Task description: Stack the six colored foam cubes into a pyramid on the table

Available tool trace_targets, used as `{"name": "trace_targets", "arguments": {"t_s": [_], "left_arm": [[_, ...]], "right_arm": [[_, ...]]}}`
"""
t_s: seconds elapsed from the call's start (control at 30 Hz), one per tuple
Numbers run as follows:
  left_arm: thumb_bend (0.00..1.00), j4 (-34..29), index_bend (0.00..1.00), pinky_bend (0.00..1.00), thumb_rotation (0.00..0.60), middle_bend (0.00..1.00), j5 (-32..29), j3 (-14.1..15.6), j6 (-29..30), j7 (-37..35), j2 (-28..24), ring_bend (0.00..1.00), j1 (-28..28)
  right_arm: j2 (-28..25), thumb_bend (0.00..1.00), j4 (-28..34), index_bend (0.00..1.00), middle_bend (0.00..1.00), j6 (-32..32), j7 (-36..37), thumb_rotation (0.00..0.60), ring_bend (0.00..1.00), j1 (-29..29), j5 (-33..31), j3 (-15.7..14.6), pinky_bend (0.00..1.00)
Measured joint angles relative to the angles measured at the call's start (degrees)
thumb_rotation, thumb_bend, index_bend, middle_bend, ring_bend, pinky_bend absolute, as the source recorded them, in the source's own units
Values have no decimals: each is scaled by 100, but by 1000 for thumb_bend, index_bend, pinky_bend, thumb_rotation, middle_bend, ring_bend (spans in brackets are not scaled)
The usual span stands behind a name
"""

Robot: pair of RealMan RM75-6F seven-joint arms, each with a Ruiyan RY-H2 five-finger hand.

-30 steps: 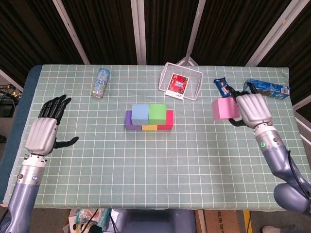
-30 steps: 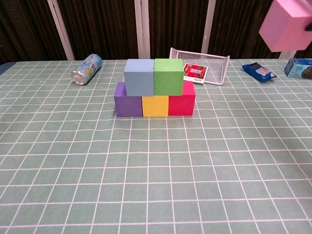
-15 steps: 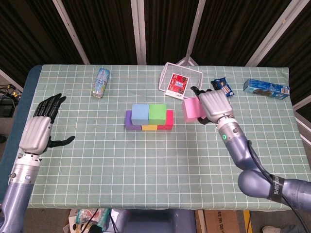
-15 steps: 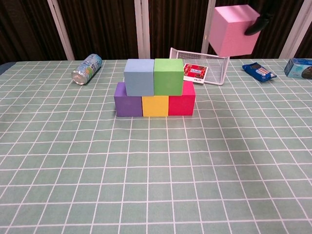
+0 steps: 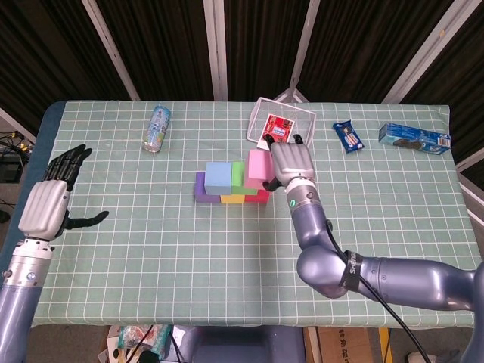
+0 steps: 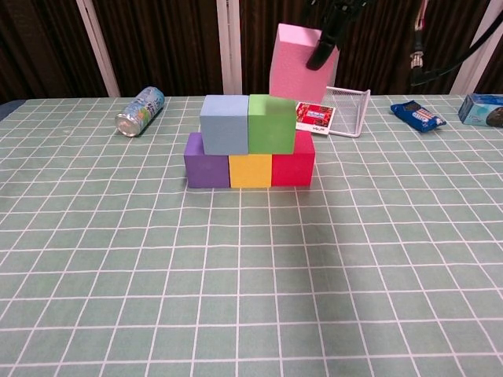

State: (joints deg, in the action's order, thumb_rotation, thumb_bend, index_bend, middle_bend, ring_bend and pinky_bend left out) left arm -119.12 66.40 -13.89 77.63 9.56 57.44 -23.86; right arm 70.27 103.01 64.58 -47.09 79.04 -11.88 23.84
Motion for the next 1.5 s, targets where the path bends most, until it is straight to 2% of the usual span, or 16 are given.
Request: {"name": "trace_targets", "arguments": {"t_s": [0.17,0.4,0.8,1.5], "left_arm": [[63,0,0,39,600,7,7,-8,-26,-11,-16,0,4],[63,-15,0,39,600,7,23,0,-52,21,0,0,-1],[63,73,0,39,600,7,-66,11,-152,83,74,0,-43],[62,186,0,36,600,7,-211,-28,-248,78,119,0,-86]], "right_arm": [[187,320,-184,126,405,82,-28,600,305,137,29,146,0],[356,320,-300,126,405,-2,-81,600,305,190,177,176,0],[589,321,-905,126,405,-607,-195,600,306,191,438,28,0],[864,320,-1291,126,405,-709,-387,600,305,338,173,-45,0]]}}
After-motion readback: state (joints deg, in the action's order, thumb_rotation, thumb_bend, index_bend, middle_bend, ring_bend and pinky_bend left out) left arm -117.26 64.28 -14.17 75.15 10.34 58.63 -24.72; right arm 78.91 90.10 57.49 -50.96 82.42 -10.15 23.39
